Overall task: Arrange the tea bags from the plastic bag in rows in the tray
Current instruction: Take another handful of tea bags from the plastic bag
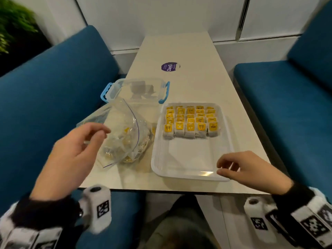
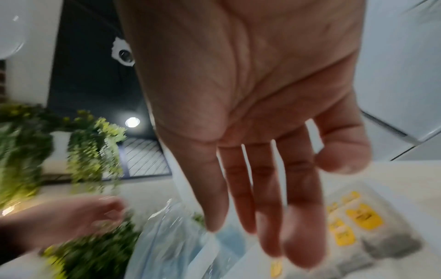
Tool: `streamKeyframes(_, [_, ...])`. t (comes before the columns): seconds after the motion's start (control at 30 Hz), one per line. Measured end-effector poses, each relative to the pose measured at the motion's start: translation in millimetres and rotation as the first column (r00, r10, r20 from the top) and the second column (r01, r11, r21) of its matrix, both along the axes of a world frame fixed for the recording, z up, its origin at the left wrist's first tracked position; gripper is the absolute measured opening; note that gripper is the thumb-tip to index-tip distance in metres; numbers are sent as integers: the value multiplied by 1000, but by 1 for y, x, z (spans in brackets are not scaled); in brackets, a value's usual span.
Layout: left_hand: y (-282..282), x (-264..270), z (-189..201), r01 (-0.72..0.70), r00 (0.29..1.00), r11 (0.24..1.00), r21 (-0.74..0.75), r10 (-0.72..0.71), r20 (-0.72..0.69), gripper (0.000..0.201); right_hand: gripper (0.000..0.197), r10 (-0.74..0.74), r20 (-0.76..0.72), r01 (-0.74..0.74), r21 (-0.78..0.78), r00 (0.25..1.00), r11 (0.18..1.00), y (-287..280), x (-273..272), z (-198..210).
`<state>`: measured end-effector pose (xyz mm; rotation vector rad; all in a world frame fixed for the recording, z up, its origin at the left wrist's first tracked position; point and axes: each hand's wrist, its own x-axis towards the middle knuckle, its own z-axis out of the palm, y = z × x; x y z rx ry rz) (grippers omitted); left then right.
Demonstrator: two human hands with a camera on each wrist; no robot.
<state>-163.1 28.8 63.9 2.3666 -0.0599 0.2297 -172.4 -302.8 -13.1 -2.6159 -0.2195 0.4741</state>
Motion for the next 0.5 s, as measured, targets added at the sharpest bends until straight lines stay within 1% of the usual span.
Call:
streamKeyframes(0.03, [-5, 20, -4, -15, 1000, 997, 74, 16, -5, 18, 20, 28, 26, -28, -9, 999, 1000, 8, -1, 1])
streamKeyframes(0.1, [-14, 58, -16, -23, 989, 970, 242, 58, -139, 29, 27, 112, 107, -110, -23, 988, 994, 31, 4, 8])
streamKeyframes(0.17, [-18, 86, -35, 22, 960, 934, 358, 80, -267, 36, 37, 205, 196, -203, -30, 959, 979, 59, 15, 18])
streamKeyframes(0.2, [-20, 96, -42, 56, 941, 918, 393, 84, -328, 38, 43, 259, 243, -255, -48, 935, 966, 74, 22, 23])
streamKeyframes(0.27, [-27, 111, -54, 137, 899, 896, 422, 67, -434, 39, 58, 383, 317, -361, -126, 868, 924, 104, 38, 27])
streamKeyframes(0.33, [-37, 123, -65, 217, 863, 868, 447, 44, -503, 41, 71, 473, 335, -429, -202, 815, 881, 131, 56, 26])
streamKeyframes(0.37, [-42, 127, -68, 266, 838, 839, 475, 42, -544, 42, 74, 490, 326, -439, -221, 809, 871, 141, 65, 24])
streamKeyframes(0.43, [-42, 138, -77, 327, 798, 796, 509, 56, -600, 42, 74, 473, 288, -421, -227, 832, 878, 154, 78, 23])
streamKeyframes(0.47, [-39, 143, -81, 351, 772, 801, 485, 45, -634, 41, 71, 452, 276, -398, -231, 848, 888, 157, 82, 23])
streamKeyframes(0.5, [-34, 147, -84, 353, 765, 821, 449, 22, -643, 40, 67, 428, 278, -370, -240, 860, 898, 158, 84, 23])
